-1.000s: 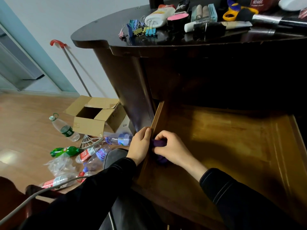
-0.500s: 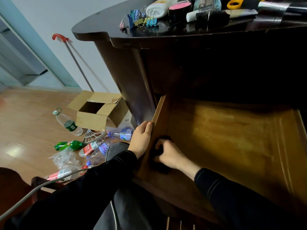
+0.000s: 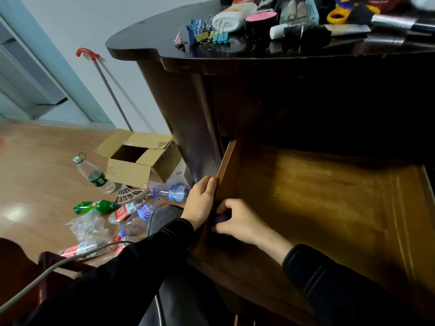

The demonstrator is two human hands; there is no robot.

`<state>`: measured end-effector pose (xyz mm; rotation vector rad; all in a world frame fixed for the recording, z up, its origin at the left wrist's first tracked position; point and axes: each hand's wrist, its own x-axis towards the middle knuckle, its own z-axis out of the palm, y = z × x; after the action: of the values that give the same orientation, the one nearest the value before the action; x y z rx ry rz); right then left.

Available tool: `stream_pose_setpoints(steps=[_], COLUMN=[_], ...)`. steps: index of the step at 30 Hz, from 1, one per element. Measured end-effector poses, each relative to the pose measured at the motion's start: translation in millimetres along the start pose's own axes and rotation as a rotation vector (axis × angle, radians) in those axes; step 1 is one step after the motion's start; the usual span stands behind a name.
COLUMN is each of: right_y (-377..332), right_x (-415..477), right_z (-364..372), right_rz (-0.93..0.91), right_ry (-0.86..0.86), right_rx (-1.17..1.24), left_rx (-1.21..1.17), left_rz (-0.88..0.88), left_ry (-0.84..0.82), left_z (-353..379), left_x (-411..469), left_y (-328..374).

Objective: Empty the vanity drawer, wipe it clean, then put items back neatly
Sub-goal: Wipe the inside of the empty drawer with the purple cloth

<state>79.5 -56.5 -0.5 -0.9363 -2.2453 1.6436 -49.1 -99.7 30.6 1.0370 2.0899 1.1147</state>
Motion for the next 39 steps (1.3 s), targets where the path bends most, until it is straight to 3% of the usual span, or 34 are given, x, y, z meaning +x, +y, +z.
stream_pose_setpoints(steps=[7,12,18,23,28,39], right_y=[7,-1,4,0,9,36], right_x=[-3,-6,-8,-14,-9,57], right_z=[15,7,17,19,25,-29], right_rz=[0.057,-0.052,0.052,-0.012,0.096,0.23], right_ry=[-0.06,-0.015,-0.09,-0.054,-0.113,0.125], right_rx=[-0.056,0.046,-0.077,0.048,-0.035,0.085], left_rx=[-0.013,-0.032,-0.023,-0.026,-0.041,0.014], left_rz=[-0.011,-0.02,-0.014,-0.002,-0.015,0.005], left_ry=[-0.007,0.005,-0.001,0.011,-0.007,-0.029], left_z=[-2,-1,-2,-1,-1,-3], left_x=[-3,-2,-3,-2,-3,2], left_y=[4,4,4,4,3,-1])
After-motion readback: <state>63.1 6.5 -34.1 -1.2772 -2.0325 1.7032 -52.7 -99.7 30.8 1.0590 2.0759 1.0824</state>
